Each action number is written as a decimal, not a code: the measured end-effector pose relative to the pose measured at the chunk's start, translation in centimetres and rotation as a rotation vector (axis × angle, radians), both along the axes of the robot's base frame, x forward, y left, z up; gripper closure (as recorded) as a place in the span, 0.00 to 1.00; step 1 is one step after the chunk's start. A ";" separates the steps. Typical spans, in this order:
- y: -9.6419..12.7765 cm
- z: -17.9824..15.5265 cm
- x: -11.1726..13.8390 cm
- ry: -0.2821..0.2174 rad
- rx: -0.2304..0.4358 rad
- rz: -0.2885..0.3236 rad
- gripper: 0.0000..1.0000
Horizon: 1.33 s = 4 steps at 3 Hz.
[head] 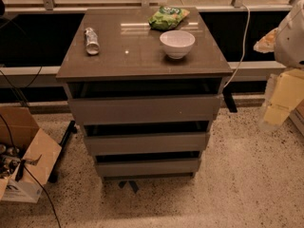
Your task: Open top drawer
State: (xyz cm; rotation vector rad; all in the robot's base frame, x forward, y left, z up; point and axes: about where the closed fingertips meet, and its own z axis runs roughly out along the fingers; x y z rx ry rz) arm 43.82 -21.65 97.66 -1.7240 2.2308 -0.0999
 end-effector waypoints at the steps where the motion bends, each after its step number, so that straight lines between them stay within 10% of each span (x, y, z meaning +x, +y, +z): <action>1: 0.1 0.1 0.0 -0.004 -0.003 0.000 0.00; 4: 1.3 -3.4 5.0 -0.130 -0.022 0.132 0.00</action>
Offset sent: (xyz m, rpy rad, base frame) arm 0.0244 0.0118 -0.0186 -0.0826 -0.0625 0.0841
